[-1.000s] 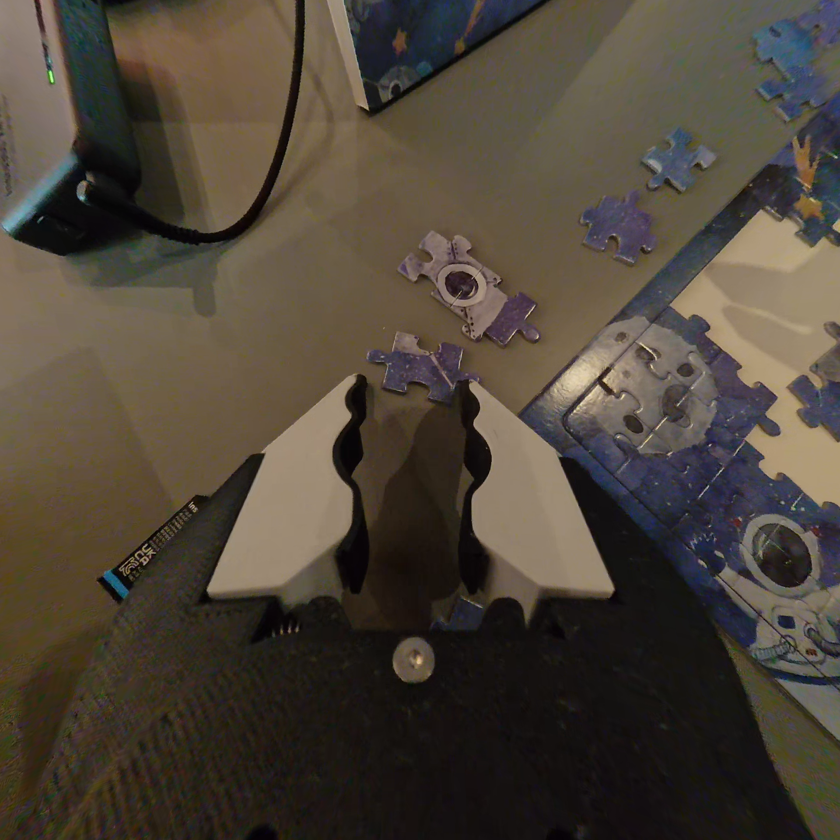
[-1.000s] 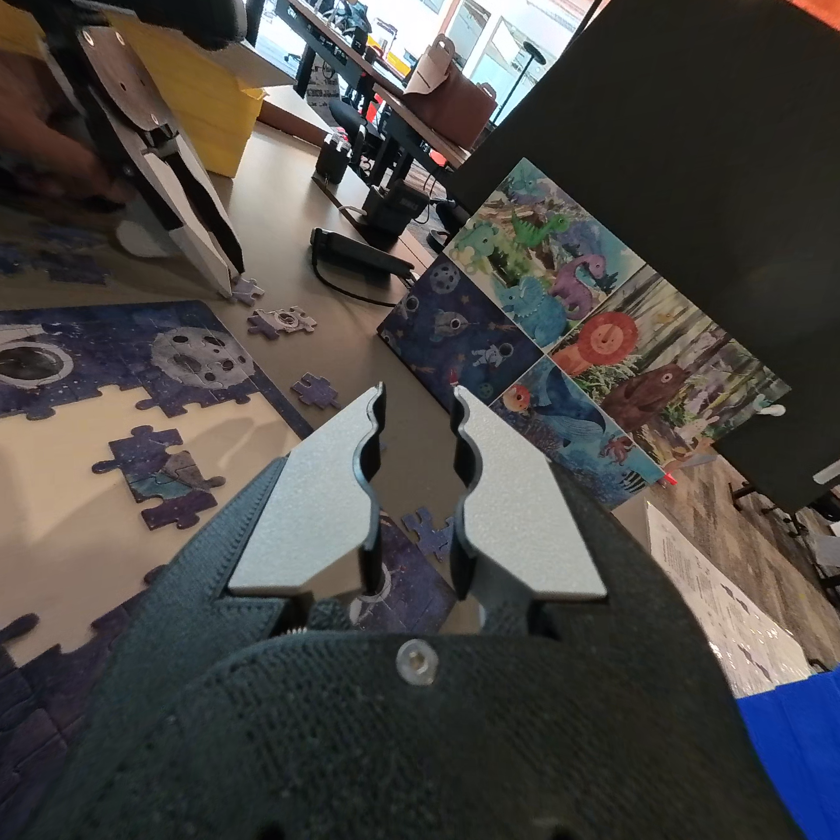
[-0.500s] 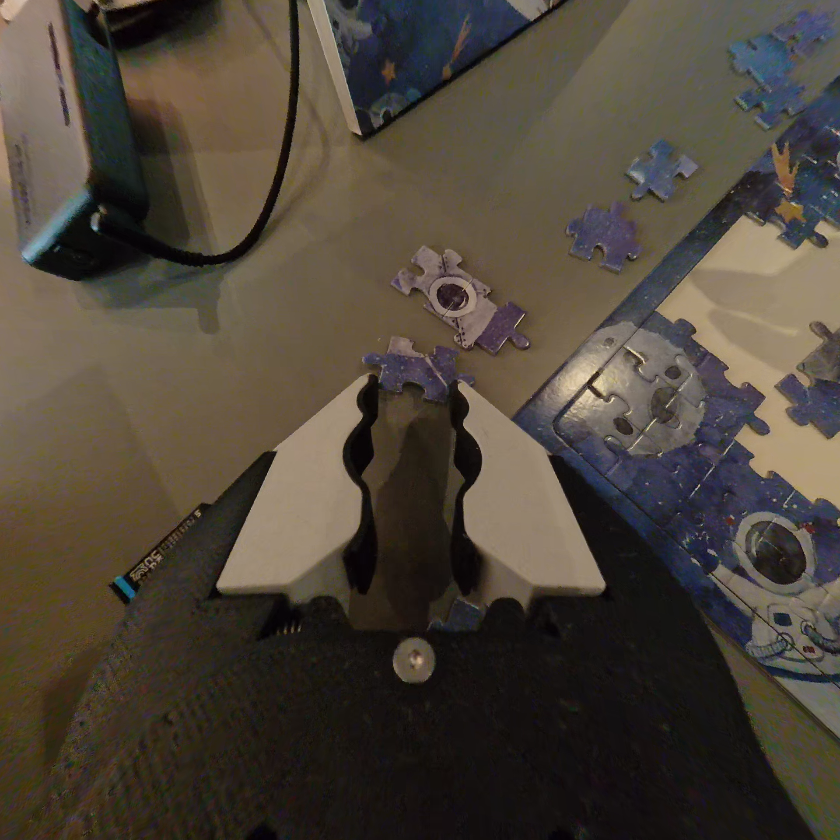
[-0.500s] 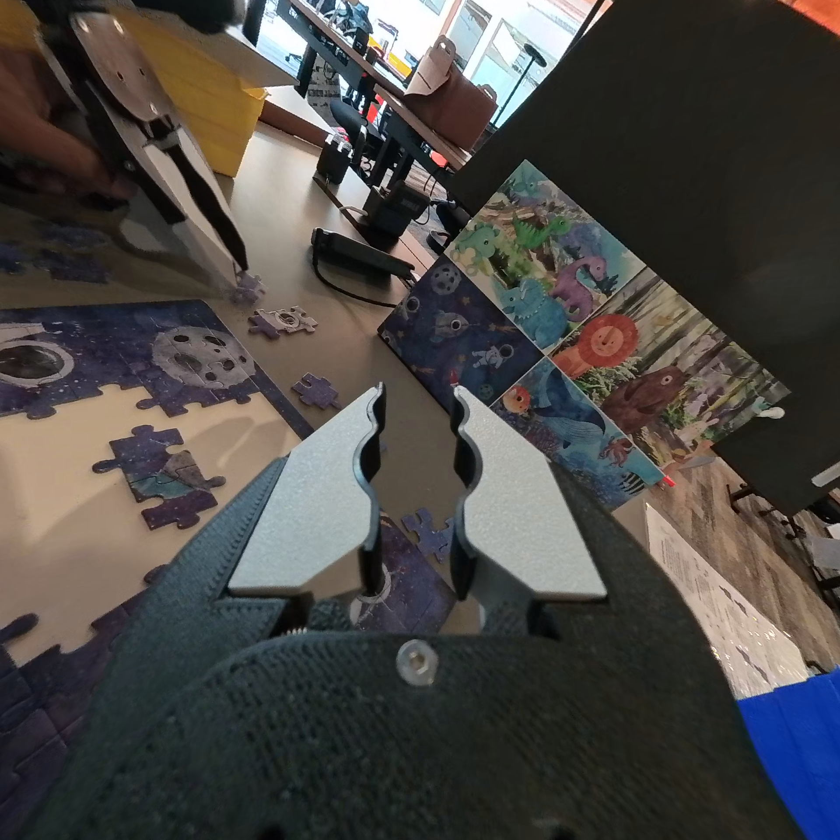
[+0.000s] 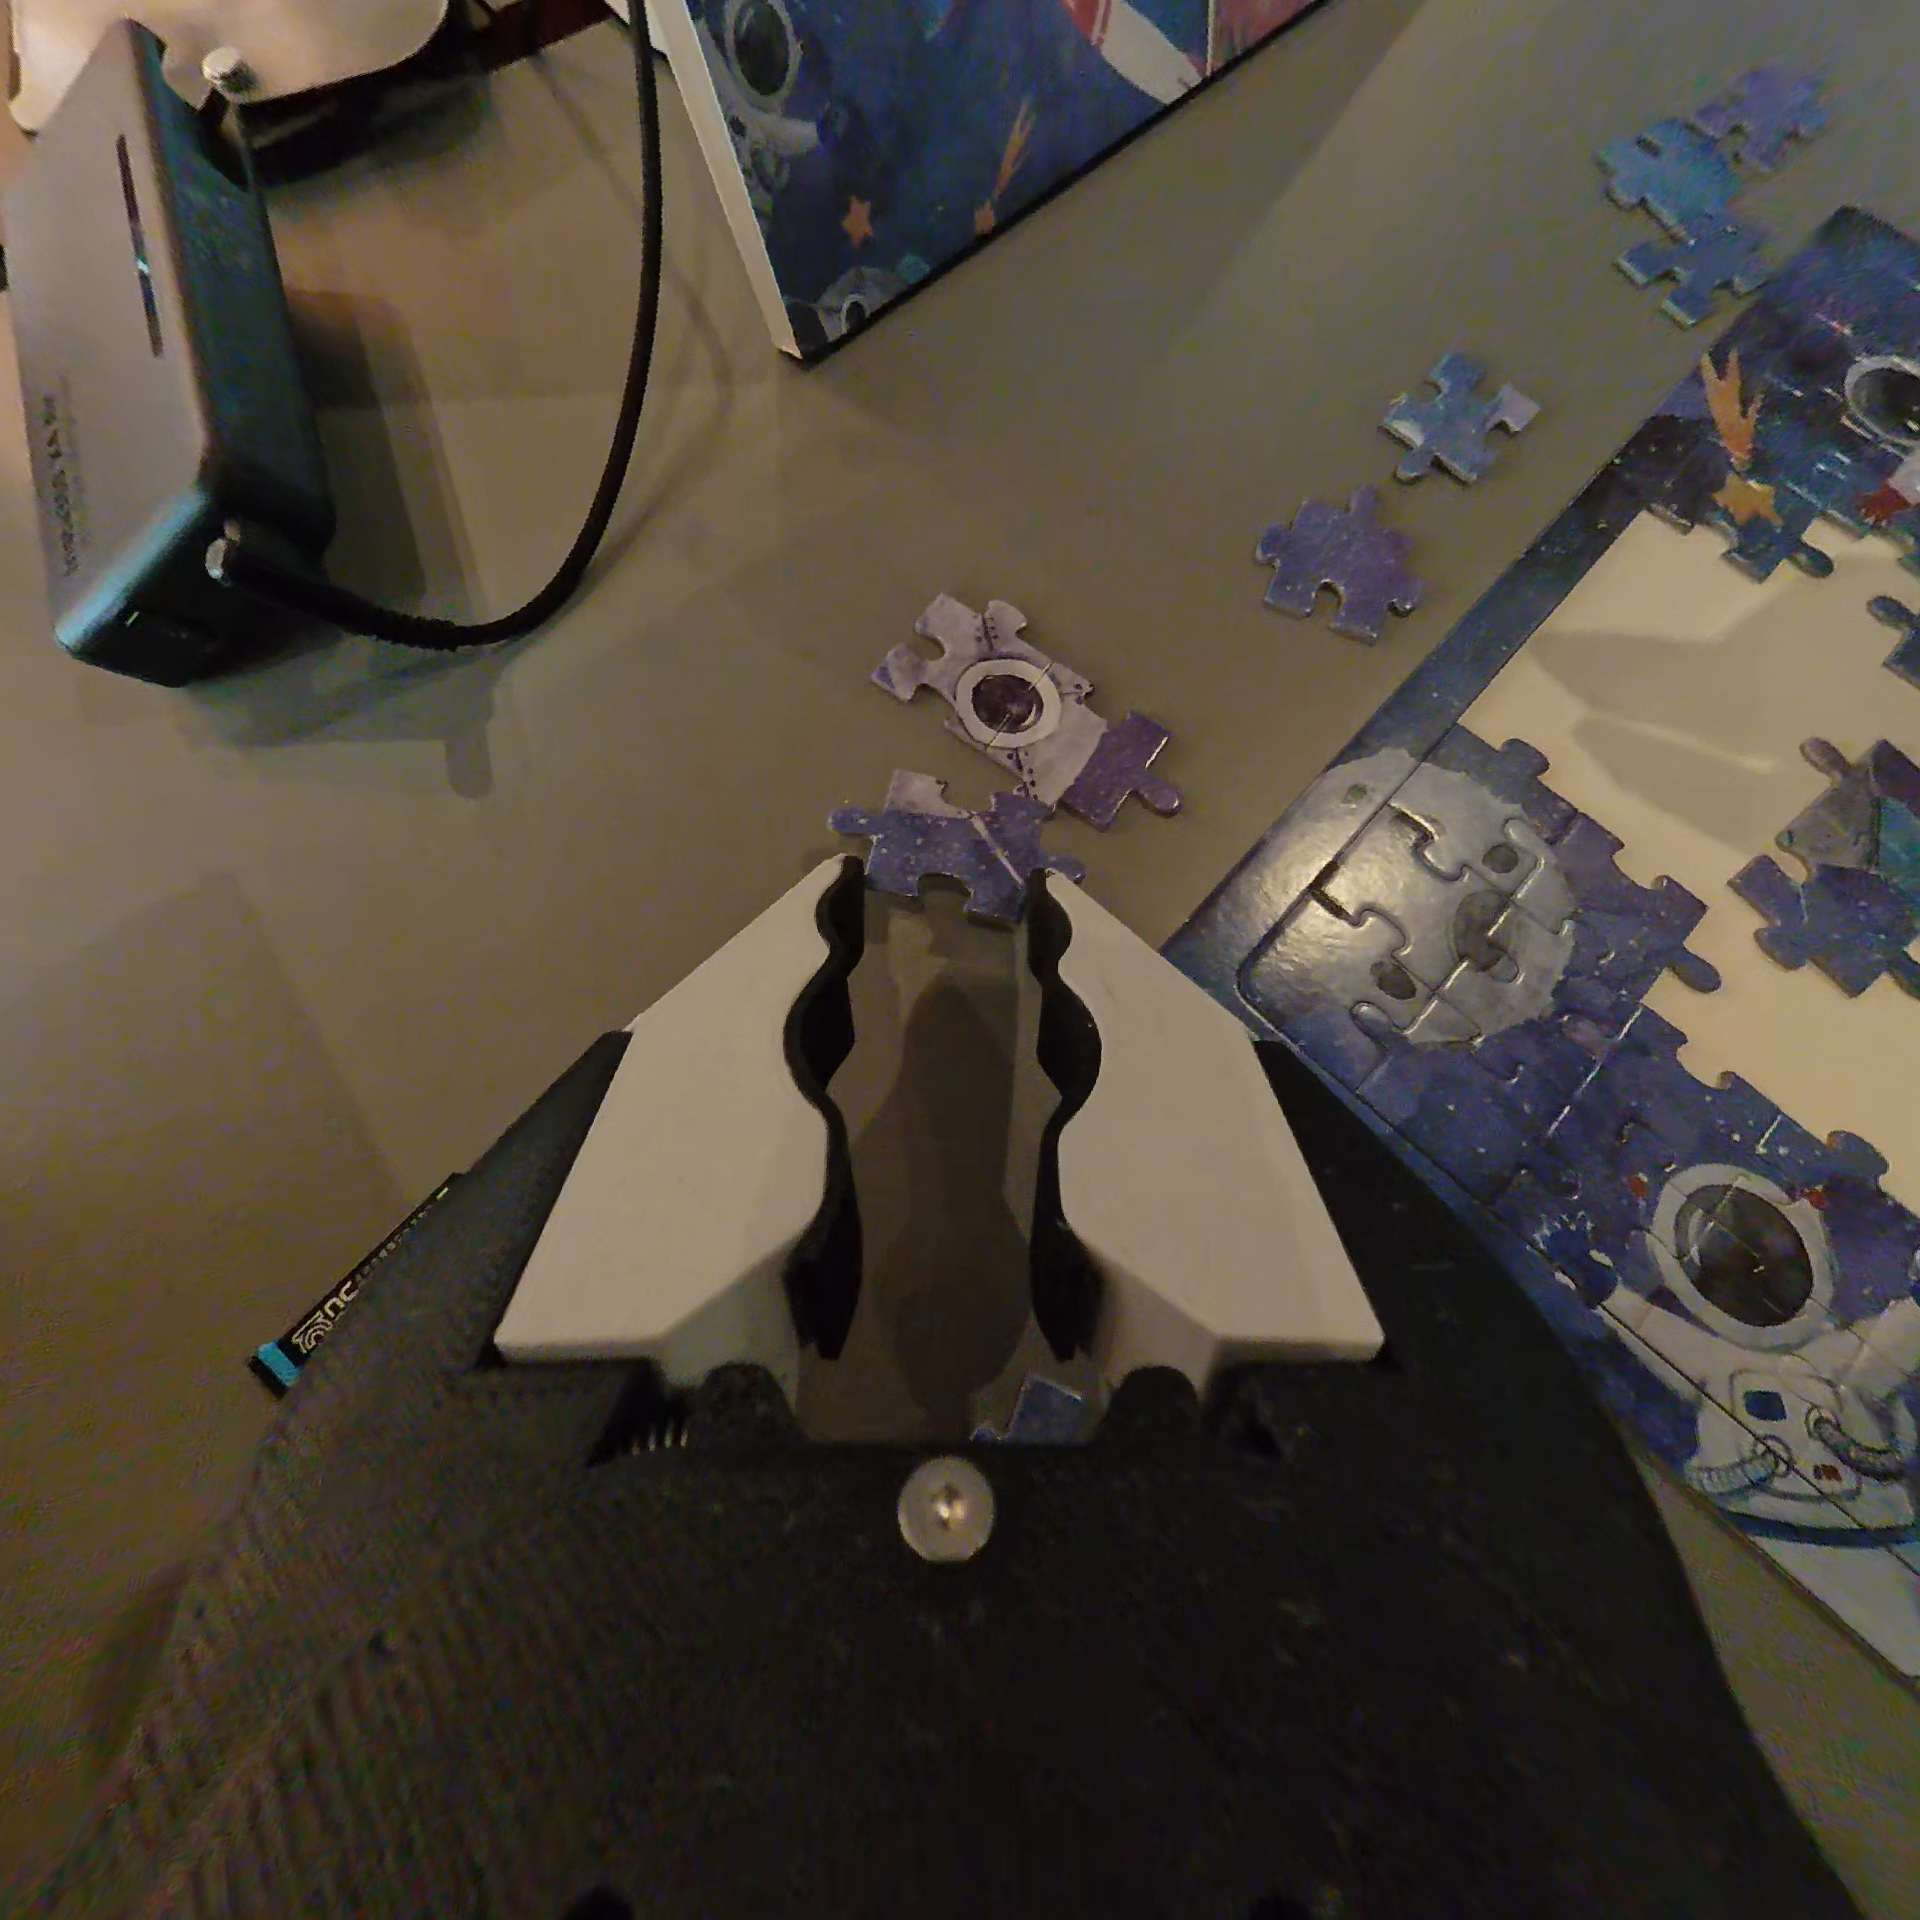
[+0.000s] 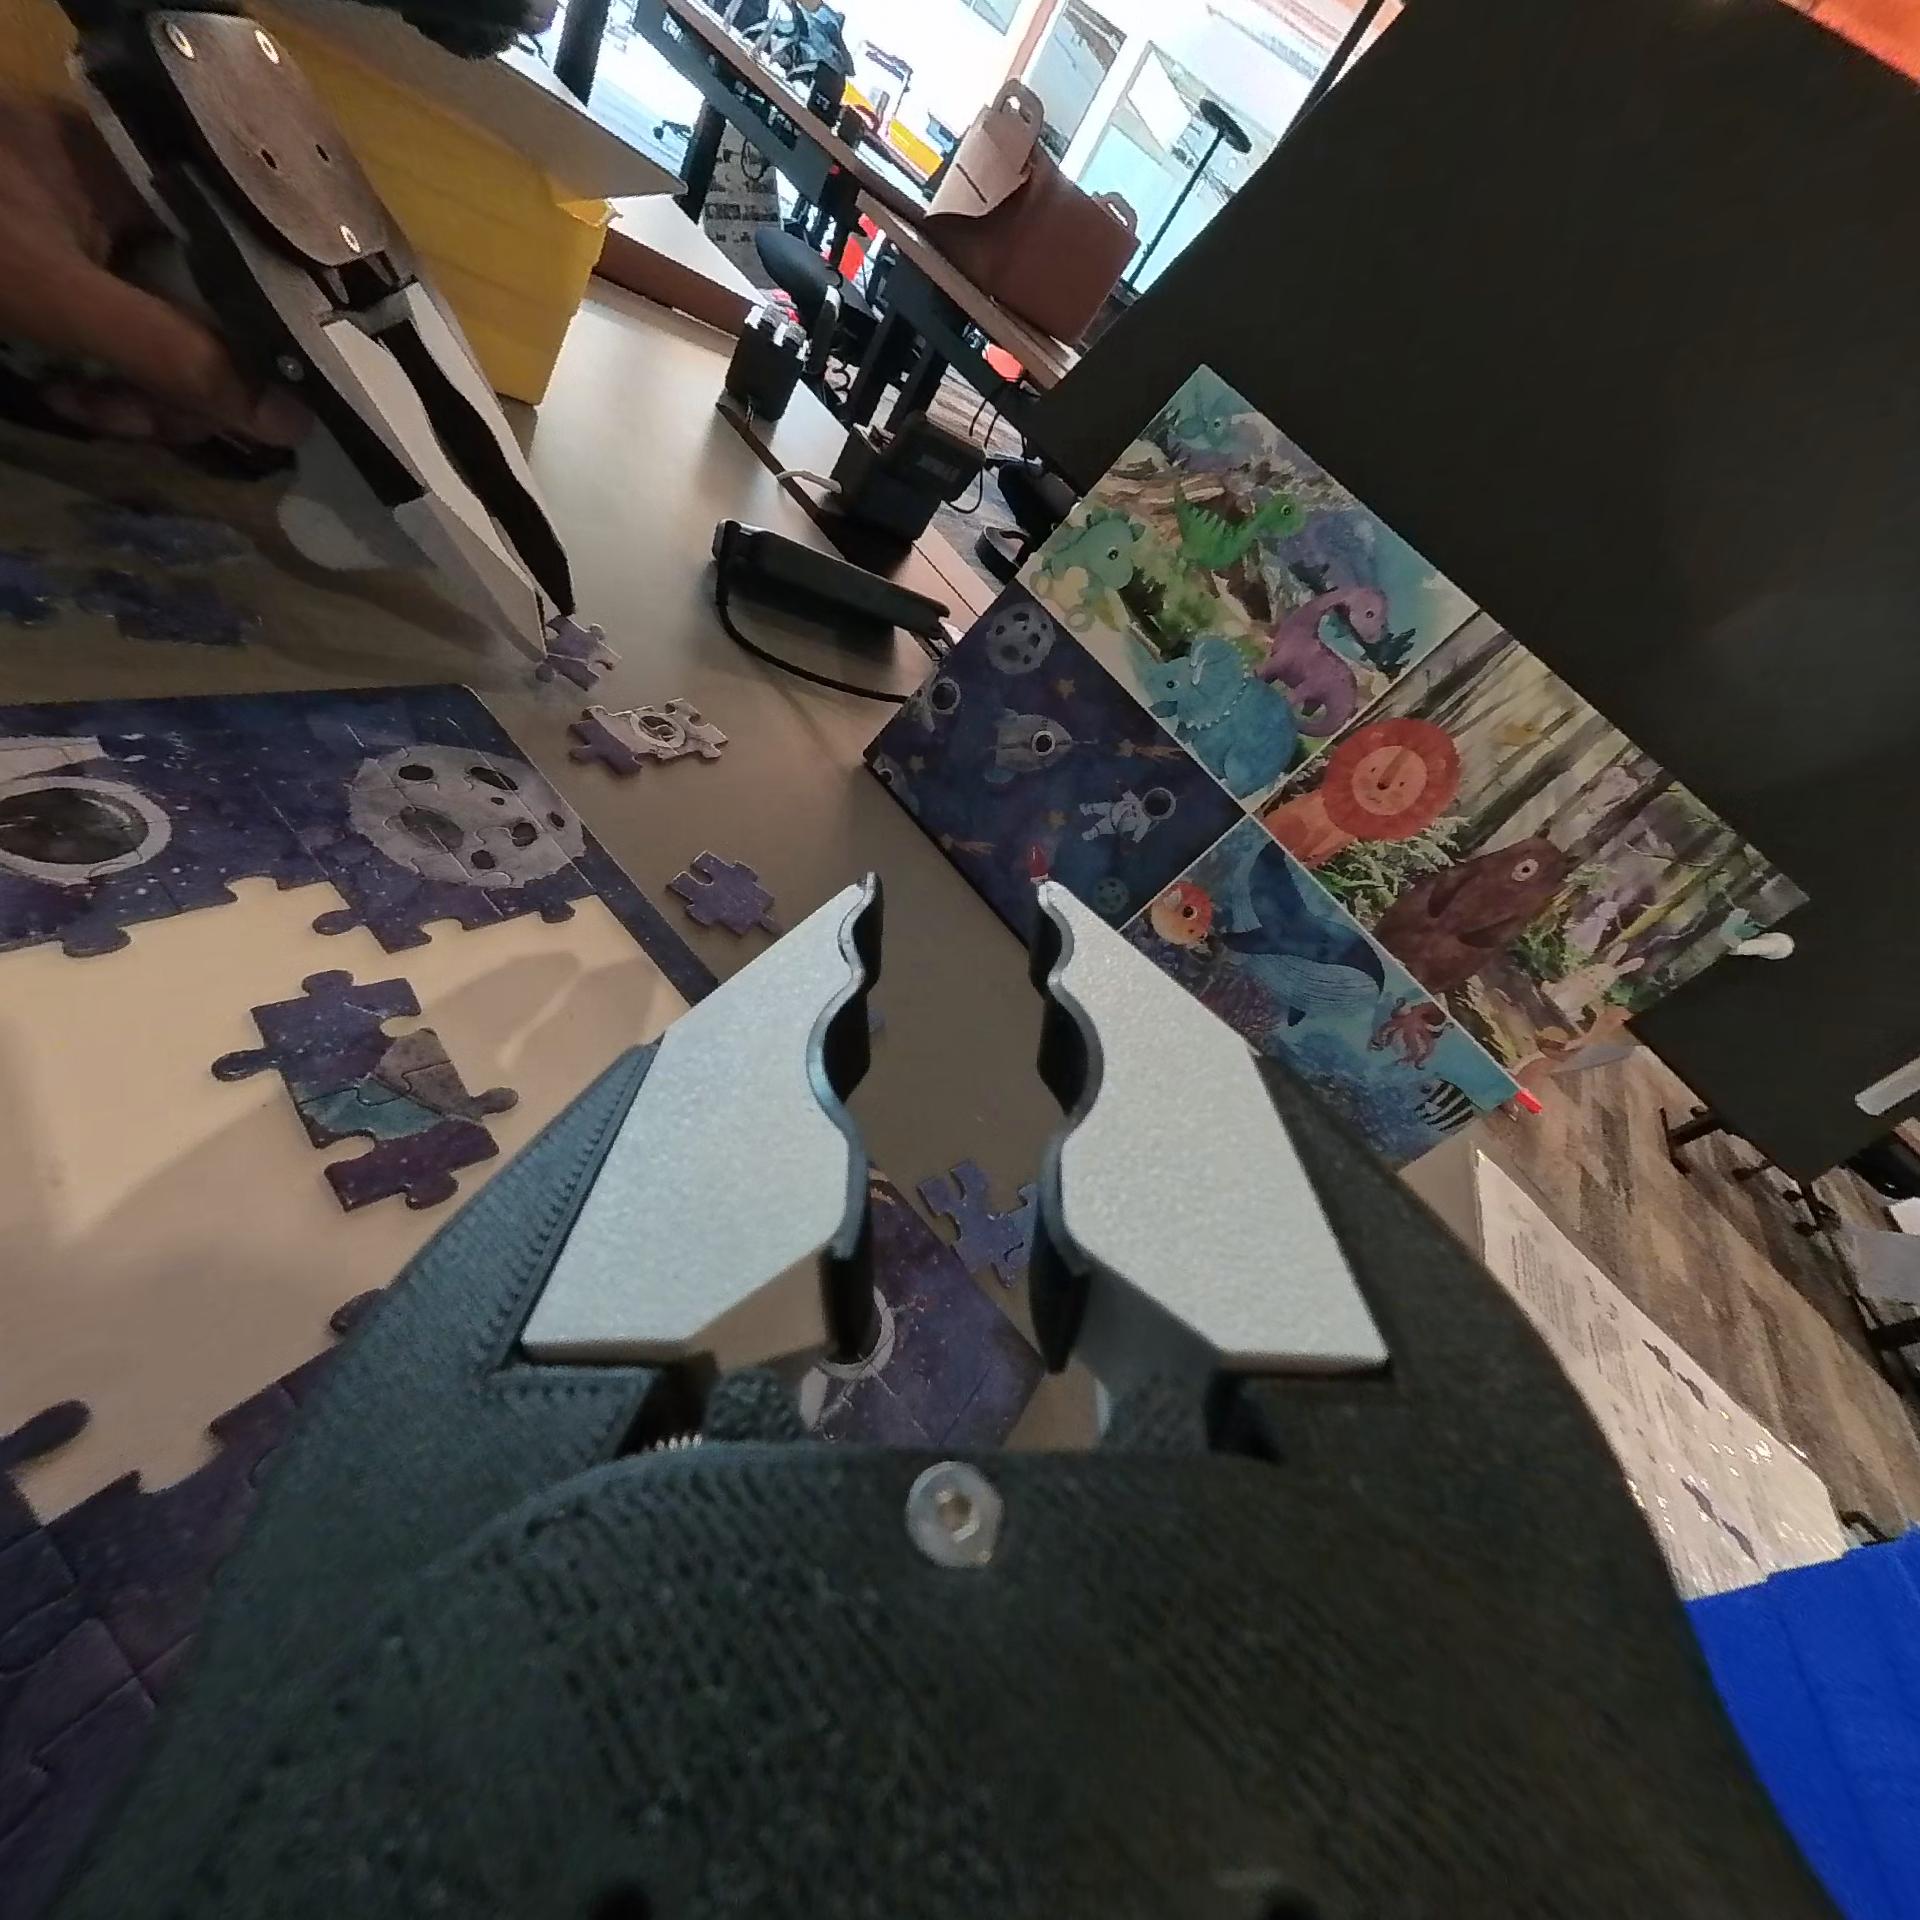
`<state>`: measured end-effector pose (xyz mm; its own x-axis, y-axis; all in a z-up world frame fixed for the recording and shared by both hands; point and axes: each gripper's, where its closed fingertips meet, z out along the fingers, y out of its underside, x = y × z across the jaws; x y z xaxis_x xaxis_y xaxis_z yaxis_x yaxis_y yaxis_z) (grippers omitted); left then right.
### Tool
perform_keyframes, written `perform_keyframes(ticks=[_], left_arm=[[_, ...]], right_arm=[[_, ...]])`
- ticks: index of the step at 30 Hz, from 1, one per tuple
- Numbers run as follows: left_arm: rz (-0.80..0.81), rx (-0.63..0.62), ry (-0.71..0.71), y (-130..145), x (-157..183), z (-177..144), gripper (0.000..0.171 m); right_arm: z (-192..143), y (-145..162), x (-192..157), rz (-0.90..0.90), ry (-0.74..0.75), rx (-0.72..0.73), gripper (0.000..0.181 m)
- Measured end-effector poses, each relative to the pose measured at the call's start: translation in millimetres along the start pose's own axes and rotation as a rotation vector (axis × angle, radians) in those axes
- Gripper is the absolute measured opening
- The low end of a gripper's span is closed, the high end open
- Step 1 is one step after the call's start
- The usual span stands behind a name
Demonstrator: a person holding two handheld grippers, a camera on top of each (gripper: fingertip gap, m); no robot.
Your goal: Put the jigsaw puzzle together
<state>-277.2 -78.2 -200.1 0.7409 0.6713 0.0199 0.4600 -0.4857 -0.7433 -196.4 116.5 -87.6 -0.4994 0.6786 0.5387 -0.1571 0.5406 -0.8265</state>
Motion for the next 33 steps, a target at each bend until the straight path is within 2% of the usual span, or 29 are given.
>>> perform_keyframes(ticks=[27, 33], left_arm=[[0.015, 0.003, 0.009, -0.8, 3.7, 0.1, 0.029], [0.018, 0.016, 0.016, -3.3, 5.9, -1.0, 0.029]], right_arm=[[0.7, -0.1, 0.0, -0.002, 0.001, 0.0, 0.027], [-2.9, -4.2, 7.3, 0.106, -0.013, 0.047, 0.027]])
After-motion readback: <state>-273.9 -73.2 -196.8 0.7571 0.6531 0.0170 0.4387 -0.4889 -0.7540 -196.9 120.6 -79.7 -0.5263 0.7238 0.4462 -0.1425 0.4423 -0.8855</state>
